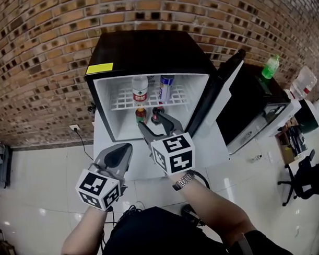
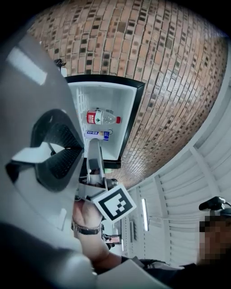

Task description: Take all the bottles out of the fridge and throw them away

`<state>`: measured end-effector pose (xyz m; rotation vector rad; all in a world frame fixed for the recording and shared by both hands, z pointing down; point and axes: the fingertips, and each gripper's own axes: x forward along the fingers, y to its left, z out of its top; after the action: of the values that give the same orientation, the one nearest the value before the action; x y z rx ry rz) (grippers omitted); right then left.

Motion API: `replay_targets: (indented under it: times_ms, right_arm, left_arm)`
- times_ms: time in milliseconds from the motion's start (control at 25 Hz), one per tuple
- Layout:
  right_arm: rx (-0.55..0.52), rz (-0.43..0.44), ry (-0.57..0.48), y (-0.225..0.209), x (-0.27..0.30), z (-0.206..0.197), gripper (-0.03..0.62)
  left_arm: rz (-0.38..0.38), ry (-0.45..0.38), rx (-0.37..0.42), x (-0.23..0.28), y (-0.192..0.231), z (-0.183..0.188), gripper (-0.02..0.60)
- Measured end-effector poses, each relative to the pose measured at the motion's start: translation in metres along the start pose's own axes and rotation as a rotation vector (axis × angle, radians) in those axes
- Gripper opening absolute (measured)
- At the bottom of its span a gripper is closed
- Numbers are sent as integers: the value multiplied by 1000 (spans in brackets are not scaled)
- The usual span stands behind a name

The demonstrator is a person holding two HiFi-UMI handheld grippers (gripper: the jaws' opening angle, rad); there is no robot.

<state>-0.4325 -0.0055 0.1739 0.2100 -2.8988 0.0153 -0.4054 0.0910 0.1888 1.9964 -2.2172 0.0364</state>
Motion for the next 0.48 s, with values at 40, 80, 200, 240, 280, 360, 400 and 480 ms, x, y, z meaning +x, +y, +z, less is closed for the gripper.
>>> replay_targets:
  times_ms: [40, 80, 200, 240, 280, 360, 400, 480]
  right_arm:
    - [2, -18, 10, -4, 14, 0, 254]
    - [5, -36, 21, -8, 27, -1, 265]
    - [19, -95, 51, -23, 62, -2, 275]
    - [23, -115, 59, -29, 73, -2, 279]
    - [26, -134, 68, -35, 82, -2, 279]
    - [25, -166, 89, -46, 100, -3, 279]
    - [23, -180, 101, -51, 109, -4, 279]
    - [19, -202, 126, -59, 124, -8, 300]
  left_arm:
    - [-7, 2, 0, 3, 8, 1, 3]
    - [-15, 4, 0, 5, 16, 1, 3]
    - [-41, 12, 5, 13, 37, 4, 3]
    - [-49, 14, 8, 15, 42, 5, 3]
    - [-55, 15, 10, 17, 48, 5, 3]
    - [-63, 15, 8, 21, 58, 5, 3]
    - [-65, 13, 5, 22, 62, 5, 3]
    - [-66, 16, -3, 24, 71, 3, 3]
